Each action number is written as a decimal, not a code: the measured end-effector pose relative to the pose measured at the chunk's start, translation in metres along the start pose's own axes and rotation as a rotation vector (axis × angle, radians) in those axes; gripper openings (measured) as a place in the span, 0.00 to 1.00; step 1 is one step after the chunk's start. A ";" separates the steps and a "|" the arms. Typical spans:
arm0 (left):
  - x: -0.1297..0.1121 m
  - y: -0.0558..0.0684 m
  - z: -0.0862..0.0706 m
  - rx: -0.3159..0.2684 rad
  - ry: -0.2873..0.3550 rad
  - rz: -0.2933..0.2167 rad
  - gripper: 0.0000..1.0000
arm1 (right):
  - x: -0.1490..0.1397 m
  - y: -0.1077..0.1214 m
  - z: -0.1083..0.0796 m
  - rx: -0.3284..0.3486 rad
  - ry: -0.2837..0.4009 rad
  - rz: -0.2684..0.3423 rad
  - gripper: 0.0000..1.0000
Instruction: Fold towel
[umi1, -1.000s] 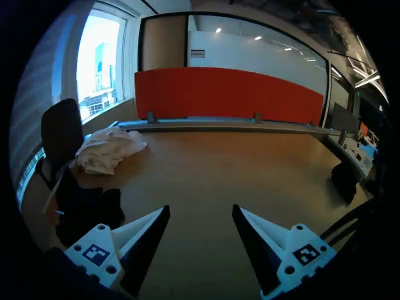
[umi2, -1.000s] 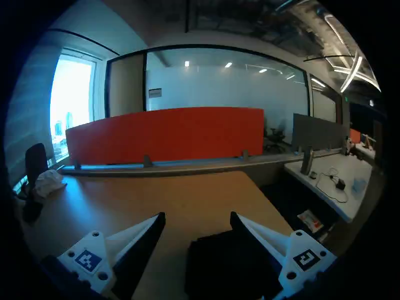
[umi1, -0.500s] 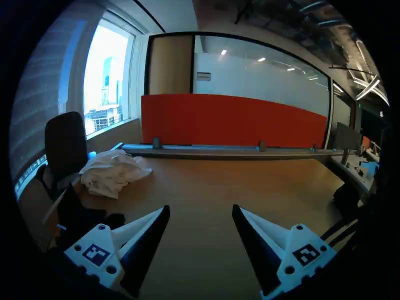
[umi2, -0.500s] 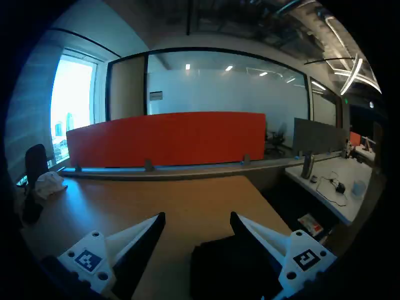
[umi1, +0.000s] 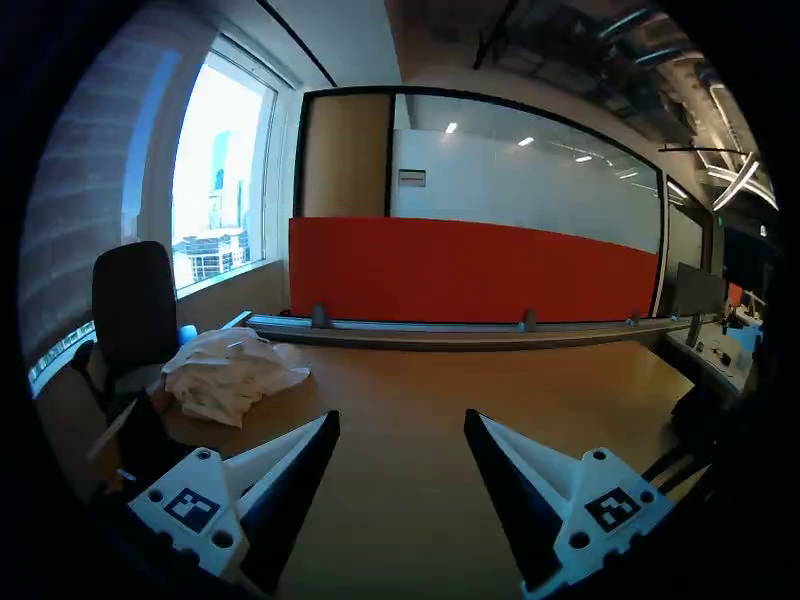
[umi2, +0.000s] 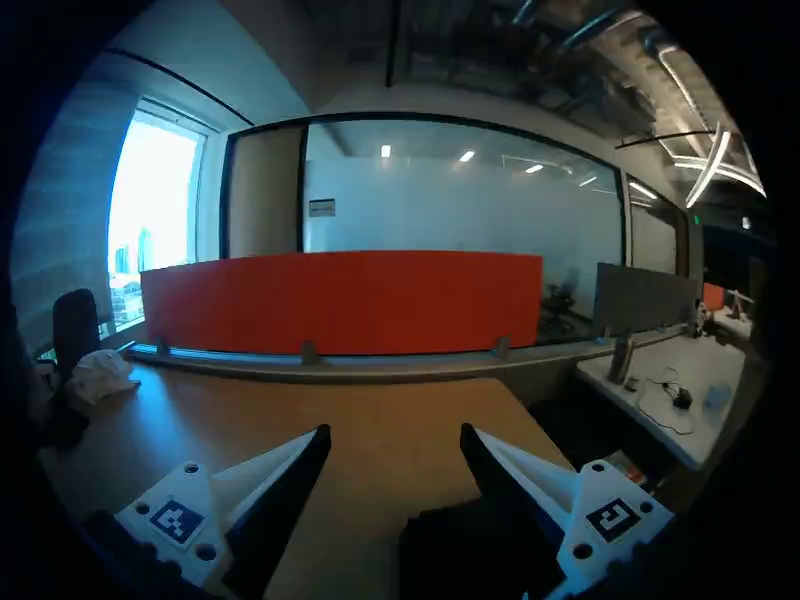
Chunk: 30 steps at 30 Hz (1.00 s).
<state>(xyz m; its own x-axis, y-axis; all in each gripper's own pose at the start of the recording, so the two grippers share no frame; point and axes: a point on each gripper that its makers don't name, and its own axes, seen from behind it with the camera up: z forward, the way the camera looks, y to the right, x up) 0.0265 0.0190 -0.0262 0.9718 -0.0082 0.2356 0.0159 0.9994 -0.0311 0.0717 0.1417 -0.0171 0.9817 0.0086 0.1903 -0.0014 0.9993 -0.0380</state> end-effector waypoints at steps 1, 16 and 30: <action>0.002 0.000 0.001 -0.001 0.004 0.001 0.92 | 0.002 -0.003 0.001 0.002 0.002 -0.002 1.00; 0.021 -0.004 0.010 -0.017 0.048 -0.002 0.92 | 0.027 -0.058 0.009 0.018 0.053 -0.012 1.00; 0.025 0.000 0.015 -0.042 0.059 0.005 0.92 | 0.035 -0.096 0.012 0.037 0.078 0.014 1.00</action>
<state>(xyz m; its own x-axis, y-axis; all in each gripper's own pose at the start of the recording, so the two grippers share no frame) 0.0468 0.0189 -0.0056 0.9841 -0.0061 0.1774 0.0194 0.9971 -0.0733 0.1038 0.0468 0.0054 0.9933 0.0206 0.1134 -0.0203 0.9998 -0.0036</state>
